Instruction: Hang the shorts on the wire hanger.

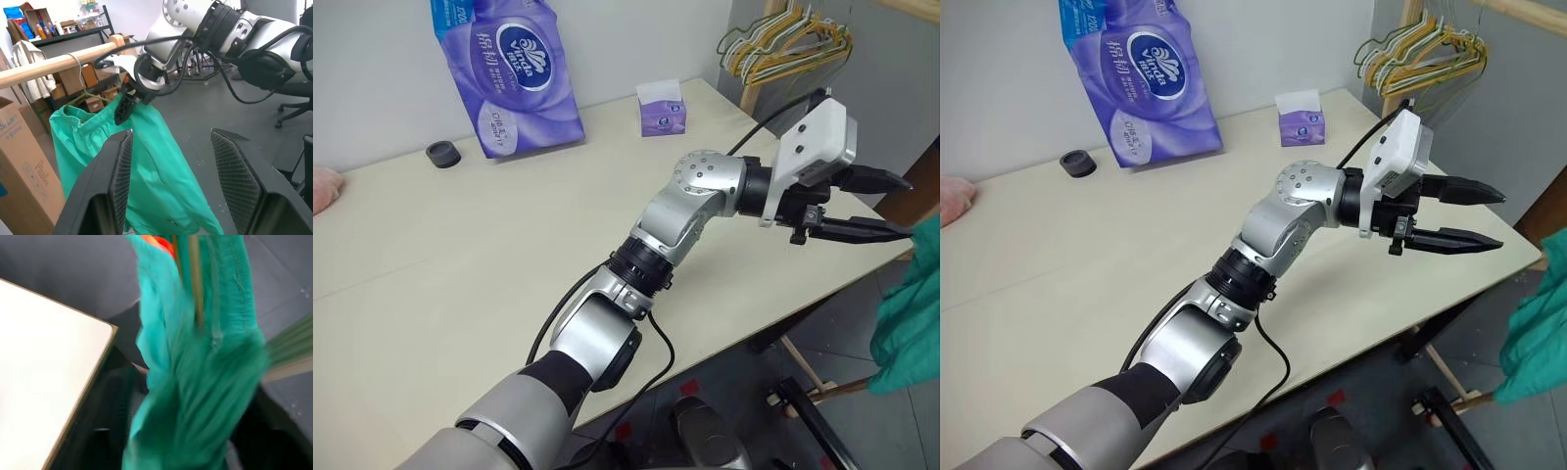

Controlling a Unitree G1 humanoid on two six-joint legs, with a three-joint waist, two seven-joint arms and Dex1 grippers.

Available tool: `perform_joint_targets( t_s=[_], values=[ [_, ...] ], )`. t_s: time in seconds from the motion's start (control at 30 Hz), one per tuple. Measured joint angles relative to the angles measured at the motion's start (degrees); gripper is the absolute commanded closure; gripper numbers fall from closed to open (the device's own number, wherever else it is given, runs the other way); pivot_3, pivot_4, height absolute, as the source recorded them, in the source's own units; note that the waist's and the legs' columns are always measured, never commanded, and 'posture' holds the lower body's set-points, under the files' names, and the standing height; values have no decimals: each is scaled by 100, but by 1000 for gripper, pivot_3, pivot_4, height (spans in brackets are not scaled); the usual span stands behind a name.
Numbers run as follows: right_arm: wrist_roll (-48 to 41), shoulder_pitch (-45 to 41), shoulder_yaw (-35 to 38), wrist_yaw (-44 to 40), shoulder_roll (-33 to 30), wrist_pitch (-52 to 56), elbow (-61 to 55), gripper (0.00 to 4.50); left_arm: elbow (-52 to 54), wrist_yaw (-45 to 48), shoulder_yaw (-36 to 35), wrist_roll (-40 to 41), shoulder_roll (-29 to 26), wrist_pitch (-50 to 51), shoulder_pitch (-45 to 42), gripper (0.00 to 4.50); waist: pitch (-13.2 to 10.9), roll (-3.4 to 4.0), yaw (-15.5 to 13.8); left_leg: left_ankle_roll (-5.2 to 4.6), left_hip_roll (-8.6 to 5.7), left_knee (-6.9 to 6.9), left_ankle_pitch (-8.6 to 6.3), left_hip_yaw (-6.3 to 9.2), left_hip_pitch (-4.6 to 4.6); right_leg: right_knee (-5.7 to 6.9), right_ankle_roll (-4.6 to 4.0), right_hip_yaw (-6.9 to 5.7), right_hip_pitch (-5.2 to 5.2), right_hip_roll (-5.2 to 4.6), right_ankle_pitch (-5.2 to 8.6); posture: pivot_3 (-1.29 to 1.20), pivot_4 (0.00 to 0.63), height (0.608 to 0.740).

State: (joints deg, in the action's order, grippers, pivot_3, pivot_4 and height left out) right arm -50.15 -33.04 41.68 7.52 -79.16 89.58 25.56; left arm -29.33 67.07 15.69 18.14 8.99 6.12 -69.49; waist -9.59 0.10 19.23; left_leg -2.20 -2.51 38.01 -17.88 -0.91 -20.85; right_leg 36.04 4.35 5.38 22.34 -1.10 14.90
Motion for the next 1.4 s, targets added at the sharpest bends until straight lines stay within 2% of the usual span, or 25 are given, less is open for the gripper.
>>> perform_joint_targets(
  t_s=[0.03, 0.07, 0.33, 0.5, 0.67, 0.83, 0.87, 0.93, 1.0, 1.07, 1.17, 1.33, 1.4],
  values=[
    [53, 4, 156, 27, 112, 131, -233, 220, -2, 2, 8, -24, 0, -26, 0, 1830, 0, 0, 2, 0, 0, 0, 0, 0, 0, 0, 1, 2, 0, 0, 0, -440, 138, 740],
    [61, 19, 271, 52, 185, 214, -425, 17, -2, 4, 22, -32, 1, -37, 0, 1830, 1, 2, 2, 0, 0, 1, 0, -1, 0, 0, 2, 2, 0, 0, -1, -444, 134, 740],
    [181, 480, 780, 494, 647, 246, -2756, 17, -33, 83, 40, -73, 0, -64, 0, 1830, 8, 13, 10, 0, 1, 7, 0, -2, -2, 6, 7, 6, 4, 0, -3, -444, 121, 740],
    [839, 444, 755, 621, 949, 240, -4248, 17, -52, 107, 51, -229, -12, -146, 3, 1830, 21, 34, 4, 0, 2, 10, 0, -2, -2, 8, 9, 7, 4, 0, -5, -423, 110, 740],
    [1548, 569, 559, 511, 1178, -232, -4811, 17, -55, 95, 51, -395, -110, -161, 35, 1830, 37, 60, -13, 0, 1, 14, 0, -3, -2, 12, 10, 9, 4, -4, -6, -389, 99, 740],
    [2072, 782, -73, 167, 1517, -1428, -5499, 17, -34, -183, 49, -583, -426, -129, 304, 1830, 49, 74, 3, 2, 6, 25, 2, -3, 6, 42, 10, 14, 7, -6, -6, -365, 97, 740],
    [2060, 757, -206, 95, 1835, -1547, -5682, 17, 30, -339, 43, -648, -510, -92, 406, 1830, 59, 56, 8, 3, 10, 30, 2, -1, 8, 53, 10, 14, 8, -6, -6, -356, 97, 740],
    [1840, 813, -635, -62, 2910, -1665, -6034, 17, 340, -752, -26, -816, -876, 126, 794, 1830, 94, -1, 44, 12, 27, 52, 1, 9, 13, 90, 9, 12, 12, 6, -6, -329, 95, 740],
    [1732, 1033, -1140, -203, 3576, -1706, -6154, 17, 688, -1083, -61, -960, -1271, 384, 1230, 1830, 108, 18, 21, 17, 18, 77, 2, 15, 1, 117, 8, 6, 28, 1, -7, -301, 92, 740],
    [1820, 1176, -1426, -242, 3818, -1920, -6179, 17, 1007, -1369, -164, -1048, -1540, 654, 1595, 1830, 116, 31, -38, 16, 12, 89, 3, 16, -3, 123, 7, 6, 45, -8, -8, -271, 86, 740],
    [2285, 1472, -2226, -501, 4230, -3053, -6152, 17, 1712, -2169, -564, -1202, -1972, 1368, 2408, 1830, 138, 0, -146, 21, 8, 105, 5, 14, -24, 167, -16, 9, 85, -17, -33, -228, 81, 740],
    [3153, 1723, -3741, -1070, 4834, -5045, -5625, 17, 2493, -3944, -1286, -1553, -1945, 2146, 3321, 1830, 155, -28, -515, 32, 6, 106, 11, 32, -29, 189, -23, -8, 98, -20, -37, -138, 68, 740],
    [3249, 1745, -4096, -1389, 5208, -5582, -5241, 17, 2808, -4842, -1410, -2050, -1973, 2178, 3718, 1830, 199, -74, -716, 39, 9, 104, 15, 47, -25, 193, -27, -23, 98, -19, -39, -99, 62, 740]
  ],
)
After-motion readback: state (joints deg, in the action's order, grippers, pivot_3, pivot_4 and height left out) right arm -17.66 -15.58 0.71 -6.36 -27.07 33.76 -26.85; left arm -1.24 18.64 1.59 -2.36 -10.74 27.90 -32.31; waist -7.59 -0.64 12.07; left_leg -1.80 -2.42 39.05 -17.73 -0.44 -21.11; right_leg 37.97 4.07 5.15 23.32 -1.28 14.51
